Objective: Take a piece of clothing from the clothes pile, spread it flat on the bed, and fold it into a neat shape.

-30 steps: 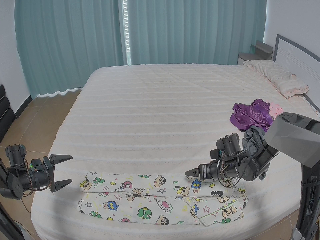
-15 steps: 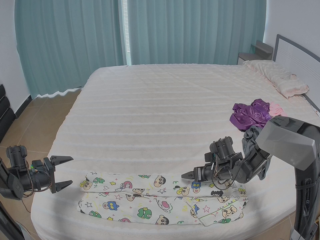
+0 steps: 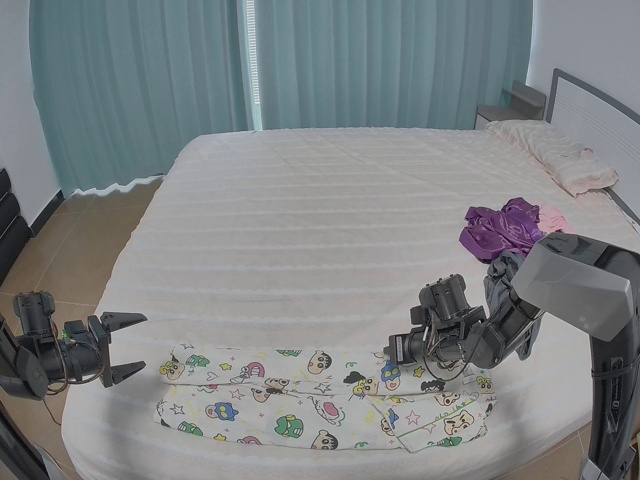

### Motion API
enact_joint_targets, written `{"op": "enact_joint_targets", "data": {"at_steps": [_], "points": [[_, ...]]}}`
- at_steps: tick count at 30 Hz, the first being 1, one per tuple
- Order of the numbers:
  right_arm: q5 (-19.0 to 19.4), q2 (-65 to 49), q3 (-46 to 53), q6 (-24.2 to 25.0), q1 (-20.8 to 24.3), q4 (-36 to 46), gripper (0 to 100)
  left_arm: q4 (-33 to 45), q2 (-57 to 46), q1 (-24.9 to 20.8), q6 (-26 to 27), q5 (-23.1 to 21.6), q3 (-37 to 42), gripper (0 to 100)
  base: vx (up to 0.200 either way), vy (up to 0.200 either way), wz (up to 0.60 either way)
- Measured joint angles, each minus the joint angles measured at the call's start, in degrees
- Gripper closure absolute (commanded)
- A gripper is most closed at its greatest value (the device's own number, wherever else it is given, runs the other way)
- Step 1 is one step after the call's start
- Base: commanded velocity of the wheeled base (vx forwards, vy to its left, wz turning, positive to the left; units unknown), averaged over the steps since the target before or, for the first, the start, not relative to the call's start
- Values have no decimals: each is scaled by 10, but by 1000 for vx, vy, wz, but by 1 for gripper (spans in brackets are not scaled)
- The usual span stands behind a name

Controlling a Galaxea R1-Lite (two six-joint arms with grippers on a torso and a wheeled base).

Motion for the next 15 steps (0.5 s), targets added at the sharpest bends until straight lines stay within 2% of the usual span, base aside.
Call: {"op": "enact_joint_targets", "data": {"at_steps": [7,8,15], "points": [[-16,-11,-8,5,12,0,100,0,0,0,0,0,0,0,0,0,0],[-22,-11,-10,5,13,0,0,0,0,0,0,0,0,0,0,0,0],[-44,6,-20,27,18,-4,0,0,0,0,0,0,0,0,0,0,0]]}}
